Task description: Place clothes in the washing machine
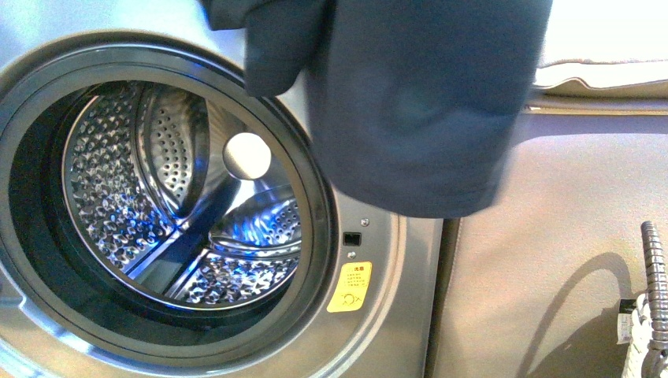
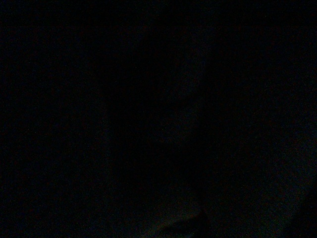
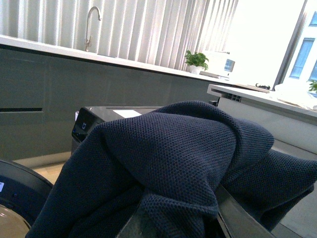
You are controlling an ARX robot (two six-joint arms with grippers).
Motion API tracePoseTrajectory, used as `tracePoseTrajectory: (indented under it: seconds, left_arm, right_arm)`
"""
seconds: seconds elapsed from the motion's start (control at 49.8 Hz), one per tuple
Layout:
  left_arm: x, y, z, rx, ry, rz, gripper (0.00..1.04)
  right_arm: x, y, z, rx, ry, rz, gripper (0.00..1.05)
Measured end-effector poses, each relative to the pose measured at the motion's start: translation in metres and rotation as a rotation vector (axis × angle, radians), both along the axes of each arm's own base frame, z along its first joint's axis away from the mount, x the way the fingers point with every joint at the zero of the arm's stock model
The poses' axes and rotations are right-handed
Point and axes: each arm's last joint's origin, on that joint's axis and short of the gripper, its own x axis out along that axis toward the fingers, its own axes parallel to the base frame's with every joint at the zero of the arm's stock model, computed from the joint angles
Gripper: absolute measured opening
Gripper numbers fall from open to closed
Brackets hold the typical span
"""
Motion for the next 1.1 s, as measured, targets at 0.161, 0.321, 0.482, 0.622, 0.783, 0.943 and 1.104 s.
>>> tracePoseTrajectory:
  seconds: [0.161, 0.321, 0.482, 0.622, 0.783, 0.943, 1.104]
  left_arm:
    - [0.000, -0.002, 0.002, -0.027, 0.005, 0.006, 0.98]
    - [-0.001, -0.004, 0.003, -0.029, -0.006, -0.009, 0.98]
    - [0.001, -0.007, 0.001, -0.024, -0.001, 0.005, 0.98]
    - [0.013, -0.017, 0.003, -0.024, -0.014, 0.041, 0.98]
    - [0.033, -0.031, 0.006, -0.052, -0.015, 0.081, 0.98]
    - [0.042, -0.037, 0.005, -0.076, -0.019, 0.116, 0.98]
    - [0.044, -0.039, 0.004, -0.099, -0.029, 0.132, 0.90]
  right_arm:
    - [0.000, 0.000, 0.000, 0.000, 0.000, 0.000, 0.12]
    - [0.000, 0.000, 0.000, 0.000, 0.000, 0.000, 0.12]
    - [0.000, 0.000, 0.000, 0.000, 0.000, 0.000, 0.12]
    - [0.000, 0.000, 0.000, 0.001, 0.001, -0.003, 0.12]
    - [0.001, -0.001, 0.000, 0.001, 0.001, -0.009, 0.12]
    - [0.001, -0.001, 0.000, 0.001, 0.002, -0.010, 0.12]
    - [0.001, -0.001, 0.000, 0.001, 0.002, -0.010, 0.12]
